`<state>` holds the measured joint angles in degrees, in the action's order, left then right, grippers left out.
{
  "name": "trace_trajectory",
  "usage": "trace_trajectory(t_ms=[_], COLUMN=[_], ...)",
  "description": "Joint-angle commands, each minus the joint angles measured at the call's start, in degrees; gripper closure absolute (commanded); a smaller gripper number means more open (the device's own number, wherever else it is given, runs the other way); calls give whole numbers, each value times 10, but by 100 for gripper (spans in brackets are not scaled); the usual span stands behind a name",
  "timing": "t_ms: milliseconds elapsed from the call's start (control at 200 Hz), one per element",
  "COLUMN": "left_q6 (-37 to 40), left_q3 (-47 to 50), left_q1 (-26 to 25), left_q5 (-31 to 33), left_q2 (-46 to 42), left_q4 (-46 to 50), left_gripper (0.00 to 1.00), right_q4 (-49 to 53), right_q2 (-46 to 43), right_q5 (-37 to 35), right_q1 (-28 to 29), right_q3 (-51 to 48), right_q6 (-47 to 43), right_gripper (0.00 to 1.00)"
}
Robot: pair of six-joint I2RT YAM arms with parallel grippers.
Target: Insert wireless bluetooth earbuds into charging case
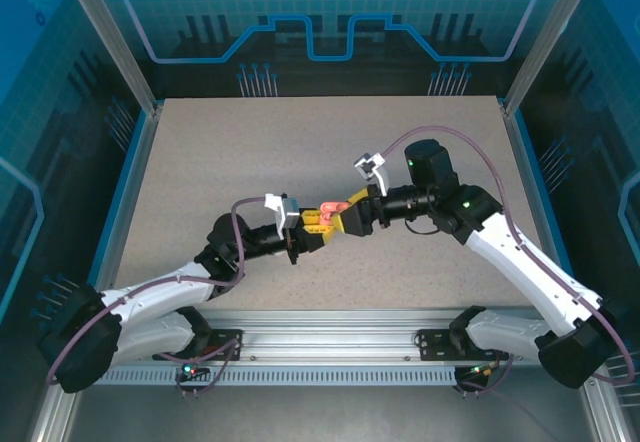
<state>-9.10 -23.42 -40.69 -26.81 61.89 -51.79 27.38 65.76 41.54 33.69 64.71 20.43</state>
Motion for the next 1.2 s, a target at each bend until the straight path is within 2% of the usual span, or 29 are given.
trace_trajectory(t_ms=[0, 175, 360, 525, 710, 865, 1116, 1196], left_q6=[-3, -2, -4, -4, 3, 10, 11, 11], left_q3=[-13, -12, -11, -11, -9, -8, -10, -13], left_q1=[-4, -4, -4, -4, -4, -4, -4, -4], left_q5=[-1, 6, 5, -3, -23, -33, -45, -47], left_q2=[3, 5, 7, 3, -5, -16, -23, -23], left_q4=[-17, -9, -9, -10, -3, 1, 4, 5], left_gripper=[97, 97, 97, 97, 97, 97, 96, 96], right_q4=[-1, 12, 34, 97, 115, 139, 153, 154], right_q2=[4, -10, -27, -42, -76, -81, -38, -20], right_q5=[29, 7, -35, -106, -96, -72, -66, -67], right_q1=[9, 9, 9, 2, -4, -3, 16, 29], right_q3=[31, 41, 42, 47, 22, 12, 36, 42], right_q6=[-11, -32, -55, -149, -313, -438, -485, -486], right_gripper=[25, 36, 35, 31, 23, 23, 26, 30])
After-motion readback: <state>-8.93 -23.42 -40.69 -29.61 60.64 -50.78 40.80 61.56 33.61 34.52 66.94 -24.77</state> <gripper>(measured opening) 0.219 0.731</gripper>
